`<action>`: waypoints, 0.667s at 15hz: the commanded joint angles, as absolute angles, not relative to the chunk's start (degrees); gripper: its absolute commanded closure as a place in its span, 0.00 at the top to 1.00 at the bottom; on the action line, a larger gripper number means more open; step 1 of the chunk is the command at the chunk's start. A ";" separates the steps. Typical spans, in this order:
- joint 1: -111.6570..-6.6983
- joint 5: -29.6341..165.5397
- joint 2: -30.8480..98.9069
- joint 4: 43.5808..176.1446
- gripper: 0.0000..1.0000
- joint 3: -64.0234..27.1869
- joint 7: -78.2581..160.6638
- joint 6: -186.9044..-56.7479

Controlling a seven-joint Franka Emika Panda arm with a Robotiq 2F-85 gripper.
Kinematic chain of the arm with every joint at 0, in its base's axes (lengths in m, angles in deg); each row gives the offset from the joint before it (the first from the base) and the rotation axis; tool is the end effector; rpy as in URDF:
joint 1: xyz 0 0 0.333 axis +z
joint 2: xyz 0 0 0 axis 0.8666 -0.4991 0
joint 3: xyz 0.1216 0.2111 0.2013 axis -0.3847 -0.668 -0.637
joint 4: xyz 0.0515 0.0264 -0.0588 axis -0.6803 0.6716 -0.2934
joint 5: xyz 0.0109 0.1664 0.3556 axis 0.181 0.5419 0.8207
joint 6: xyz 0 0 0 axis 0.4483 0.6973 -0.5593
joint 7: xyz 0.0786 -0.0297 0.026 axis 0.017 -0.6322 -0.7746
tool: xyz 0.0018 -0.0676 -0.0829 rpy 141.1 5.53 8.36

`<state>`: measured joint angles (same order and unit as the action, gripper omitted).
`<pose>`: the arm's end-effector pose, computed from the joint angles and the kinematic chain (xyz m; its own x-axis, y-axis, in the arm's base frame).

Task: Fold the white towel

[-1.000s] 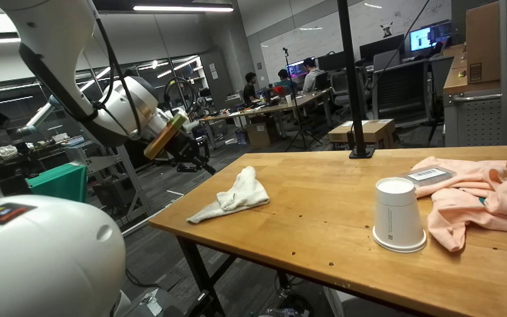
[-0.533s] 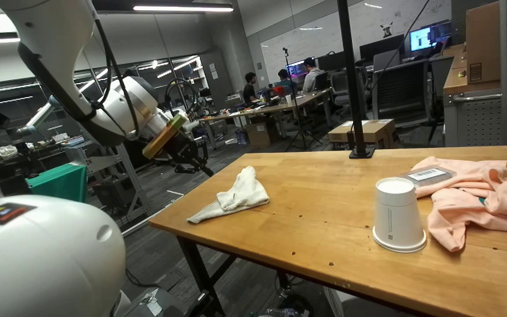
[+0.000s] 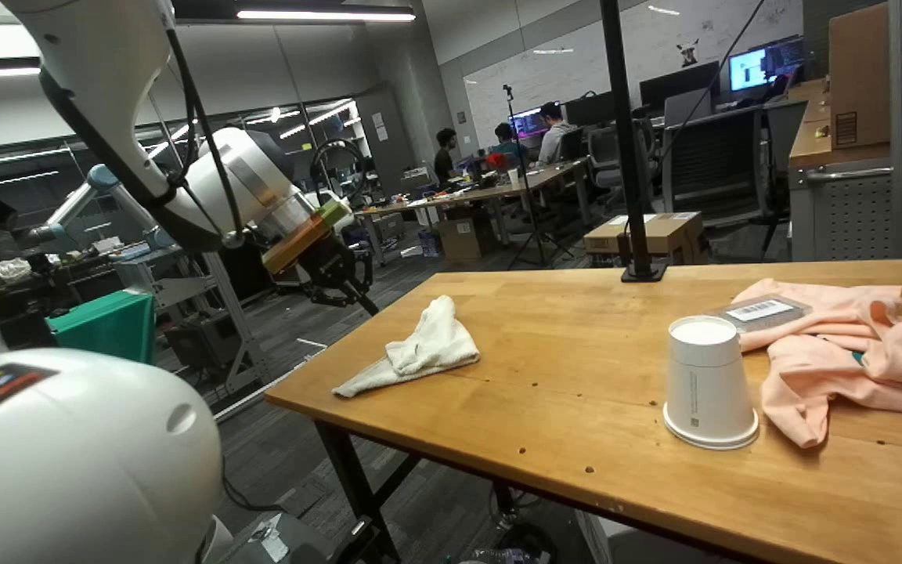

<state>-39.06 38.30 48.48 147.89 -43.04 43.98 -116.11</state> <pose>0.3958 0.3317 0.3395 0.5734 0.8155 -0.0785 0.7670 -0.5007 0.4012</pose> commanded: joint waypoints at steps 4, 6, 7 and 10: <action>-40.40 40.22 51.46 150.95 0.15 -41.95 41.21 -119.19; -40.53 40.30 52.34 151.72 0.30 -41.94 41.03 -119.34; -40.53 40.32 52.47 151.83 0.30 -41.97 41.02 -119.38; -40.53 40.32 52.49 151.92 0.30 -41.97 41.01 -119.46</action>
